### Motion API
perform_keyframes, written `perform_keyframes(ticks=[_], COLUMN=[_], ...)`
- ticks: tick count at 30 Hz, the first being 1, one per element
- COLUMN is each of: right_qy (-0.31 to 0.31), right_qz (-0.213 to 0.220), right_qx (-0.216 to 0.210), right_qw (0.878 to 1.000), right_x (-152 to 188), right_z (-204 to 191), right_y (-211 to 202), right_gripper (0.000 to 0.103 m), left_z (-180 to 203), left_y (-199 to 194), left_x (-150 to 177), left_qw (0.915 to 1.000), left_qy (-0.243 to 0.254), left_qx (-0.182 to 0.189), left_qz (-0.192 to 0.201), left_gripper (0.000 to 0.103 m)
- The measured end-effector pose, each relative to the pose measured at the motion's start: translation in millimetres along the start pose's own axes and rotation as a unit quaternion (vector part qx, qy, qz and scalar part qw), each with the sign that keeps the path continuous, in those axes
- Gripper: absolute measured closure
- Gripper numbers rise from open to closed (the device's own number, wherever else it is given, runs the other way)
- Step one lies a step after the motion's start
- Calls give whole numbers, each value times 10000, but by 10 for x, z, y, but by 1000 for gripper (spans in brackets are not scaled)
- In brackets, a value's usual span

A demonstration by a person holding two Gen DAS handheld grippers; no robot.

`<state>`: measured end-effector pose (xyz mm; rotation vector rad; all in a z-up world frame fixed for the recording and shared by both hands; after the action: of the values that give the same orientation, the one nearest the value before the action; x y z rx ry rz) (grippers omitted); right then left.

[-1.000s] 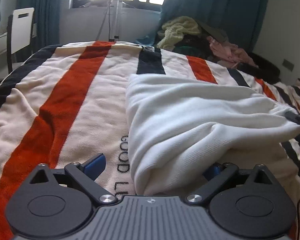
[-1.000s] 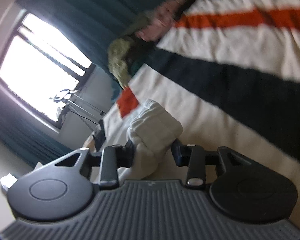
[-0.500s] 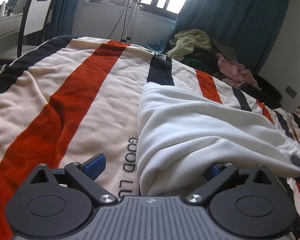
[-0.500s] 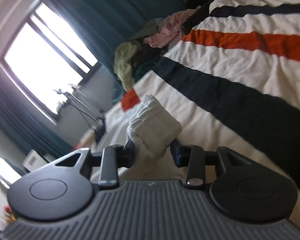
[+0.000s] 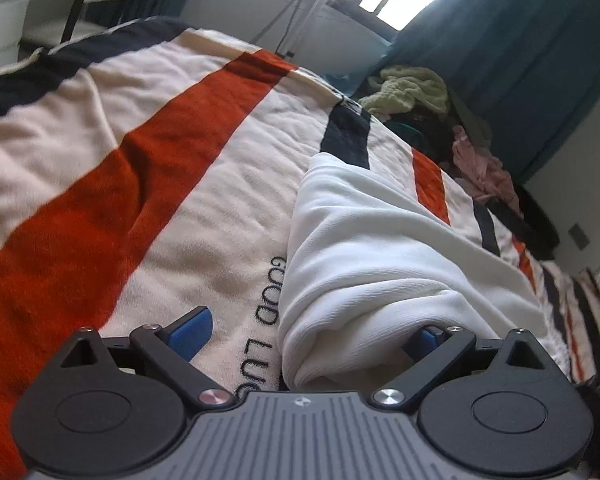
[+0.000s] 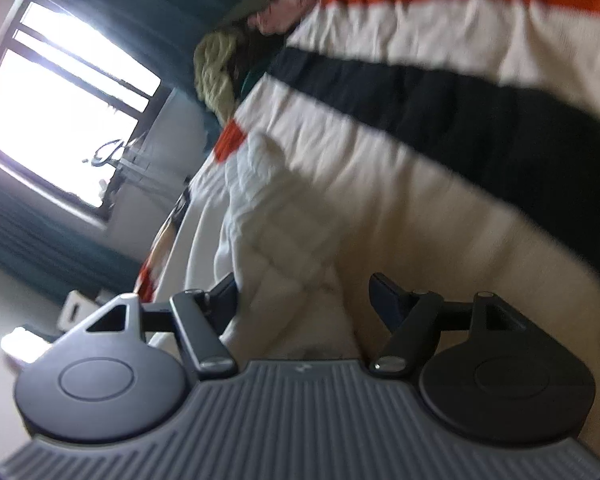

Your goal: Fold clothes

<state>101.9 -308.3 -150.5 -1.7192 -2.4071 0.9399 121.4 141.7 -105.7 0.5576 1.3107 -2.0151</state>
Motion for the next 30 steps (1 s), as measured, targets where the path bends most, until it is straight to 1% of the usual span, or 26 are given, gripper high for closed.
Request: perform_keyframes(ticks=[1, 6, 11, 14, 15, 16, 17, 18, 19, 21, 23, 25, 27, 28, 30], right_qy=[6, 163, 128, -131, -262, -397, -532, -580, -557, -610, -702, -760, -792, -794, -772], right_qz=[-66, -432, -514, -507, -472, -422, -372, -329, -263, -27, 183, 332, 422, 454, 502], right_qx=[-32, -328, -422, -494, -469, -409, -349, -282, -224, -172, -181, -206, -235, -240, -251], right_qw=[10000, 9984, 9977, 9974, 9974, 9975, 9973, 9974, 9978, 9980, 9972, 9963, 9957, 9955, 9954], right_x=[20, 99, 142, 164, 171, 178, 185, 185, 176, 153, 122, 94, 80, 65, 22], right_z=[-5, -8, -20, -125, -157, -183, -209, -216, -213, -258, -325, -387, -415, -415, -410], right_y=[28, 174, 286, 298, 296, 293, 290, 280, 256, 179, 102, 39, -3, -4, 3], right_gripper=[21, 20, 20, 20, 23, 35, 42, 54, 63, 69, 71, 72, 72, 72, 72], left_z=[-18, -104, -126, -112, -112, -114, -115, -103, -77, -35, -3, 33, 116, 159, 254], left_y=[4, 21, 44, 73, 103, 123, 143, 163, 178, 157, 87, -20, -140, -201, -252], left_x=[1, -9, -12, -10, -3, 6, 14, 21, 25, 42, 63, 81, 91, 96, 89], left_qw=[10000, 9989, 9982, 9982, 9982, 9982, 9981, 9977, 9972, 9967, 9960, 9932, 9899, 9875, 9798], left_qy=[-91, -450, -587, -571, -550, -540, -530, -522, -478, -388, -328, -282, -20, 117, 389], left_qx=[20, 106, 125, 121, 125, 136, 147, 211, 297, 409, 549, 903, 1259, 1437, 1846], left_qz=[-12, -53, -70, -104, -178, -235, -290, -378, -492, -584, -623, -677, -647, -630, -660], left_gripper=[4, 4, 4, 2, 2, 1, 1, 0, 1, 1, 1, 1, 1, 0, 0])
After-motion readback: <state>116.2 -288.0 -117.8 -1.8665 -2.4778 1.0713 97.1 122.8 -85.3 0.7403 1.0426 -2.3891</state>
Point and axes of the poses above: each gripper's, at about its wrist camera, not at the fingertips, and y roughly the way its jaws point, z to its right, x to its underside, the point moved 4 cm from there along y, roughly the way its jaws point, and after that the axes turned 6 degrees about y, right-handed, at the moved point
